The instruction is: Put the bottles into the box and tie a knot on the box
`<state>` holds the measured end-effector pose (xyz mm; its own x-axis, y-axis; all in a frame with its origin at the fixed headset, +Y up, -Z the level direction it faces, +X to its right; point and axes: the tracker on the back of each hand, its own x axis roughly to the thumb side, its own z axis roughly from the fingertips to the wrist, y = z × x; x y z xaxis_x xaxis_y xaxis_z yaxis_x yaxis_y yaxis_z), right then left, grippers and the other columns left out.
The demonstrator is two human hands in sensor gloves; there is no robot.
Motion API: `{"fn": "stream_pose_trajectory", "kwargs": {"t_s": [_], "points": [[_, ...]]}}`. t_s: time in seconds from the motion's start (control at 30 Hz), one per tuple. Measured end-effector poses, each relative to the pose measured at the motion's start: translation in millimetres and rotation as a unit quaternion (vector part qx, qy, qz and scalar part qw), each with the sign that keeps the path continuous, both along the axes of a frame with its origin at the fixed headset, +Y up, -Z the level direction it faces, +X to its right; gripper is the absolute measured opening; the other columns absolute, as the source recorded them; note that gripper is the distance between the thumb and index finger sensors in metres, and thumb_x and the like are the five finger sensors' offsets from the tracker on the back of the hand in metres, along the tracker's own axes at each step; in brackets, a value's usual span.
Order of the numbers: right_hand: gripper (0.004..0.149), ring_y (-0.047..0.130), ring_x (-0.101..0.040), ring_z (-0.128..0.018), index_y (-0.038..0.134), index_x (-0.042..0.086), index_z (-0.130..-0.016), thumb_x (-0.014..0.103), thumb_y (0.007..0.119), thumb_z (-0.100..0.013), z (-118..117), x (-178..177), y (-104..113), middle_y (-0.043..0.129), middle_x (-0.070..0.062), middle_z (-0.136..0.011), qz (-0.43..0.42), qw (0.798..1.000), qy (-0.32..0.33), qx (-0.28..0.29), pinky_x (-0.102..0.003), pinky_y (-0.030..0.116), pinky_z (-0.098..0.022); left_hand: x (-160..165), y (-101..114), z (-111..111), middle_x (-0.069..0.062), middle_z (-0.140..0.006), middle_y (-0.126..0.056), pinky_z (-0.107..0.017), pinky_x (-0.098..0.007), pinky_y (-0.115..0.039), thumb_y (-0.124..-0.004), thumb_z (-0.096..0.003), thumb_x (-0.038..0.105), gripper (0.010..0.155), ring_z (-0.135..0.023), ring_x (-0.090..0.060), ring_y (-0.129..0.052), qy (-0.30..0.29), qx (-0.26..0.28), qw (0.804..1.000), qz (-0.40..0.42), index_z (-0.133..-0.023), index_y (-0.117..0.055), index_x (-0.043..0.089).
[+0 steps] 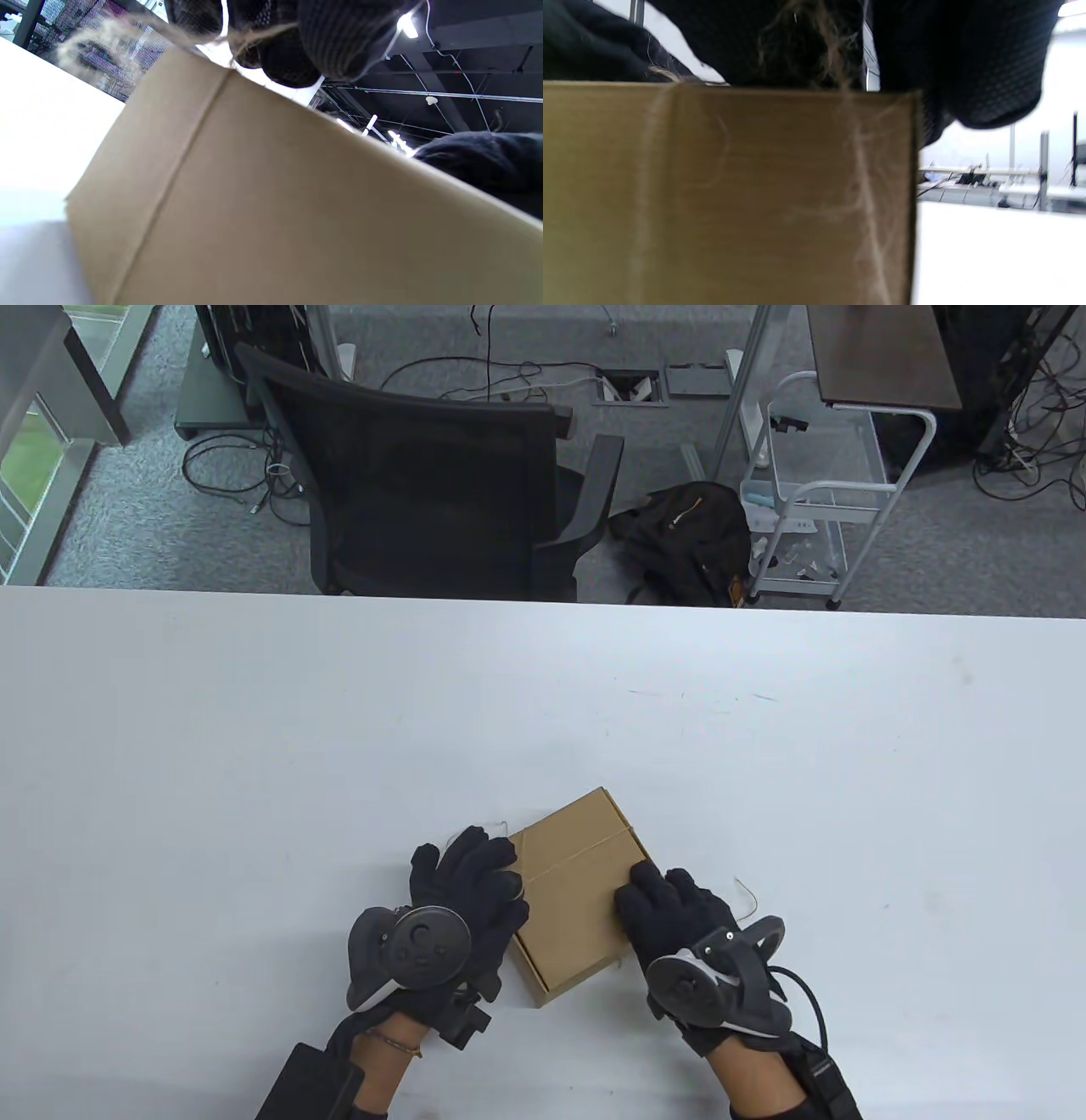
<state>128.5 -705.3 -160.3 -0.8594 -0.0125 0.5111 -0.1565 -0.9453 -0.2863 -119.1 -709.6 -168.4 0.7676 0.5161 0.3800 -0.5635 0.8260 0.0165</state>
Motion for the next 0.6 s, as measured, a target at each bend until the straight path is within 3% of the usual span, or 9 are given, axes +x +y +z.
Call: {"fn": "stream_pose_trajectory", "kwargs": {"t_s": [0.27, 0.4, 0.47, 0.6], "points": [[0.039, 0.106, -0.028, -0.031, 0.094, 0.008, -0.076, 0.029, 0.086, -0.044, 16.1, -16.4, 8.2, 0.096, -0.02, -0.065, 0.012, 1.0, 0.011, 0.018, -0.038, 0.094, -0.02, 7.1, -0.5, 14.4, -0.017, -0.116, -0.072, -0.067, -0.084, -0.042, -0.089, -0.0474, 0.04, 0.051, -0.109, -0.056, -0.06, -0.003, -0.013, 1.0, -0.025, -0.085, -0.091, 0.005], [0.038, 0.106, -0.019, -0.023, 0.096, 0.008, -0.072, 0.03, 0.089, -0.042, 15.8, -7.8, 13.2, 0.101, -0.012, -0.054, -0.092, 0.994, 0.053, -0.037, -0.034, 0.095, -0.015, 12.7, -0.9, 20.0, -0.017, -0.115, -0.073, -0.067, -0.084, -0.045, -0.09, -0.0471, 0.039, 0.05, -0.108, -0.056, -0.062, -0.008, -0.003, 0.999, -0.036, -0.085, -0.092, 0.006], [0.038, 0.105, -0.024, -0.025, 0.097, 0.004, -0.072, 0.027, 0.091, -0.041, 13.7, -1.4, 11.3, 0.102, -0.016, -0.053, -0.156, 0.985, 0.065, -0.046, -0.039, 0.093, -0.017, 15.4, -3.2, 20.2, -0.015, -0.115, -0.076, -0.067, -0.082, -0.05, -0.089, -0.0476, 0.039, 0.049, -0.107, -0.058, -0.066, -0.012, -0.008, 0.999, -0.048, -0.087, -0.091, 0.01], [0.038, 0.1, -0.029, -0.042, 0.094, 0.01, -0.076, 0.026, 0.09, -0.042, 3.4, 16.2, 16.4, 0.097, -0.013, -0.067, -0.123, 0.991, 0.045, -0.001, -0.046, 0.088, -0.034, 12.9, -6.9, 12.4, -0.011, -0.116, -0.076, -0.07, -0.076, -0.056, -0.088, -0.0483, 0.039, 0.047, -0.108, -0.056, -0.063, -0.045, -0.009, 0.998, -0.051, -0.089, -0.089, 0.014]]}}
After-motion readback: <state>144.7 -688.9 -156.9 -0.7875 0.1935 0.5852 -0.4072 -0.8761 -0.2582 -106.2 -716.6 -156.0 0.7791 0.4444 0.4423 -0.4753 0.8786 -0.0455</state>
